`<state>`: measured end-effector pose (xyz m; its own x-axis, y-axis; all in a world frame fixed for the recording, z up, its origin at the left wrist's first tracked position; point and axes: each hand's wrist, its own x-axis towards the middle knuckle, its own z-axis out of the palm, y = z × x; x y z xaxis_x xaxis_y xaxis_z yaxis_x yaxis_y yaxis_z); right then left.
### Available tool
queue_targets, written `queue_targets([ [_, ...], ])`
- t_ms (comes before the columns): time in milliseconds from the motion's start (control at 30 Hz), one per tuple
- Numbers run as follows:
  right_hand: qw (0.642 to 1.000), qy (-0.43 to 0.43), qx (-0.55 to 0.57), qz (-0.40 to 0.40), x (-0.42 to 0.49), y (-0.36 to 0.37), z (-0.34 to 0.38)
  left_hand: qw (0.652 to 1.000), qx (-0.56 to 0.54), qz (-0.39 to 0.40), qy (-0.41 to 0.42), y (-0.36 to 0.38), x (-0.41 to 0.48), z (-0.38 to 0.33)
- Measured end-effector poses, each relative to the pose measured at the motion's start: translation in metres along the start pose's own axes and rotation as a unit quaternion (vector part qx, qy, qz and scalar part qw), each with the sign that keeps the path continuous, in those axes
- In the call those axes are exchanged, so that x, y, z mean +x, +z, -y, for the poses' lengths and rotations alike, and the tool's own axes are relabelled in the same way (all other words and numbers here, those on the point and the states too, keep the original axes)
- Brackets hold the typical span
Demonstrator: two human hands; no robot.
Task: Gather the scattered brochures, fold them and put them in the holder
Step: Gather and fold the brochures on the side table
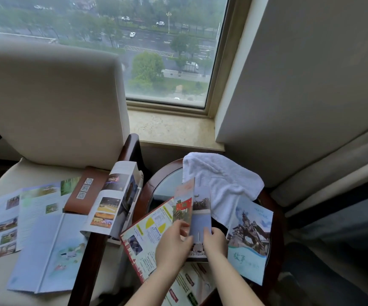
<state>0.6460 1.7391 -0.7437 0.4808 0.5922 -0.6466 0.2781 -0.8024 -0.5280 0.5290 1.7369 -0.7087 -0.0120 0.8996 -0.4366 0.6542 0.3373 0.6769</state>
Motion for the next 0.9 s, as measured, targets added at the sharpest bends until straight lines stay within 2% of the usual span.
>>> queue_targets([
  [100, 0.996, 0.037, 0.067, -0.053, 0.004, 0.000, 0.001, 0.998, 0.061, 0.016, 0.024, 0.024, 0.004, -0.005],
  [167, 0.995, 0.034, 0.081, -0.043, 0.010, 0.001, 0.002, 0.996, 0.079, 0.012, 0.036, 0.035, 0.008, -0.005],
  [333, 1.000, 0.015, 0.017, -0.008, 0.020, 0.006, 0.000, 0.985, 0.130, 0.065, 0.089, 0.051, 0.016, 0.011],
  [367, 1.000, 0.019, 0.000, -0.009, 0.021, 0.007, -0.001, 0.986, 0.127, 0.054, 0.088, 0.050, 0.018, 0.016],
  [433, 0.999, 0.031, -0.019, -0.020, 0.021, 0.008, -0.001, 0.994, 0.093, -0.026, 0.047, 0.045, 0.029, 0.027],
  [500, 0.999, 0.037, -0.021, -0.019, 0.022, 0.010, 0.001, 0.994, 0.061, -0.086, -0.035, 0.035, 0.039, 0.037],
  [567, 0.999, 0.046, -0.025, -0.003, 0.022, 0.013, 0.004, 0.992, 0.036, -0.065, -0.105, 0.026, 0.049, 0.042],
  [667, 0.998, 0.047, -0.034, 0.033, 0.023, 0.015, 0.005, 0.987, -0.032, -0.026, -0.154, 0.015, 0.061, 0.042],
  [800, 0.996, 0.020, 0.058, 0.062, 0.020, 0.000, 0.009, 0.989, -0.067, -0.066, -0.110, 0.007, 0.062, 0.023],
  [900, 0.986, 0.007, 0.163, 0.033, 0.016, -0.030, 0.002, 0.990, -0.096, -0.100, -0.031, 0.017, 0.050, -0.012],
])
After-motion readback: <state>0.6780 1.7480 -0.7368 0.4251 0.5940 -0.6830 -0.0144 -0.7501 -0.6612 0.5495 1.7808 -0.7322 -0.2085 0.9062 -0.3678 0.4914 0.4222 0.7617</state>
